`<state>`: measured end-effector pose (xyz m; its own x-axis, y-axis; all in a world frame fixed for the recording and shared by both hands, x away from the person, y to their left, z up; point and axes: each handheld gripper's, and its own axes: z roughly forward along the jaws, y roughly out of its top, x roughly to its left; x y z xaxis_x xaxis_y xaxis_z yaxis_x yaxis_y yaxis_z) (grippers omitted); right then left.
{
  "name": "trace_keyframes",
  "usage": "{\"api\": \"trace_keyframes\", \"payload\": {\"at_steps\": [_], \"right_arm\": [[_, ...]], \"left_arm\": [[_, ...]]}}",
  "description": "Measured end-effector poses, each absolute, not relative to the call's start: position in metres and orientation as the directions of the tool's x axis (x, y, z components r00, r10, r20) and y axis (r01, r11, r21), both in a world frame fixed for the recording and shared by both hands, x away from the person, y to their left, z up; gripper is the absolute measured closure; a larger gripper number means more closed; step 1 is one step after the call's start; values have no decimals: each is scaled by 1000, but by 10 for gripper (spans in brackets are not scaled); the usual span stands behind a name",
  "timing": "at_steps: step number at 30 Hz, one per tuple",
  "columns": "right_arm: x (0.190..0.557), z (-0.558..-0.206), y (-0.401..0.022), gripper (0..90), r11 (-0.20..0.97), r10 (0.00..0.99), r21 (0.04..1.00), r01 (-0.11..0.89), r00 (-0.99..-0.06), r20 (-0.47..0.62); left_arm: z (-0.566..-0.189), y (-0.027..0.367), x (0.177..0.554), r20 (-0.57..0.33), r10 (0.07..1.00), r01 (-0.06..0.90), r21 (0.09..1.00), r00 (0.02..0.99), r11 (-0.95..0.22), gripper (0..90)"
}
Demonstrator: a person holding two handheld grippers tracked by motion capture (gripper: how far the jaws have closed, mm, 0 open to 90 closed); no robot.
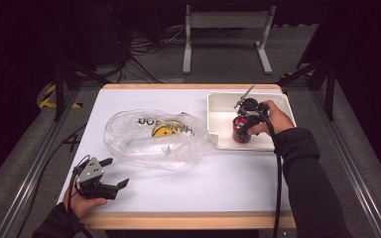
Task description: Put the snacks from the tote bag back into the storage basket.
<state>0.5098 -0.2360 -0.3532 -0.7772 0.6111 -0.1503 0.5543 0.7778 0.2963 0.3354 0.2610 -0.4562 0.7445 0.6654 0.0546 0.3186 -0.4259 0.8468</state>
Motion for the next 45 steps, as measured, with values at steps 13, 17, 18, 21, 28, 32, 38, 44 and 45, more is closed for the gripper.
{"api": "trace_keyframes", "payload": {"at_steps": [13, 17, 18, 21, 28, 32, 38, 44, 45], "right_arm": [[516, -362, -236, 227, 782, 609, 284, 556, -778, -154], [517, -362, -235, 226, 779, 613, 282, 560, -775, -153], [517, -362, -235, 226, 779, 613, 282, 560, -775, -153], [517, -362, -236, 226, 778, 614, 279, 562, -775, -151], [516, -363, -237, 225, 771, 622, 288, 568, -769, -149], [516, -364, -236, 224, 770, 624, 287, 570, -767, -152], [515, -363, -235, 224, 770, 627, 283, 572, -762, -164], [513, -360, -233, 220, 773, 626, 286, 567, -756, -193], [513, -360, -232, 215, 773, 625, 292, 563, -755, -199]], "left_arm": [[-456, 261, 335, 53, 661, 316, 848, 748, -426, 72], [-456, 261, 335, 54, 660, 315, 848, 749, -427, 71], [-456, 262, 335, 54, 660, 314, 848, 749, -426, 71], [-456, 262, 335, 52, 661, 314, 850, 748, -423, 71], [-456, 262, 335, 50, 661, 313, 852, 749, -419, 72], [-456, 262, 335, 50, 660, 313, 852, 750, -420, 72], [-456, 262, 335, 49, 658, 311, 853, 751, -419, 72], [-457, 262, 335, 47, 658, 313, 852, 752, -419, 72], [-457, 262, 335, 46, 658, 313, 853, 752, -418, 71]]}}
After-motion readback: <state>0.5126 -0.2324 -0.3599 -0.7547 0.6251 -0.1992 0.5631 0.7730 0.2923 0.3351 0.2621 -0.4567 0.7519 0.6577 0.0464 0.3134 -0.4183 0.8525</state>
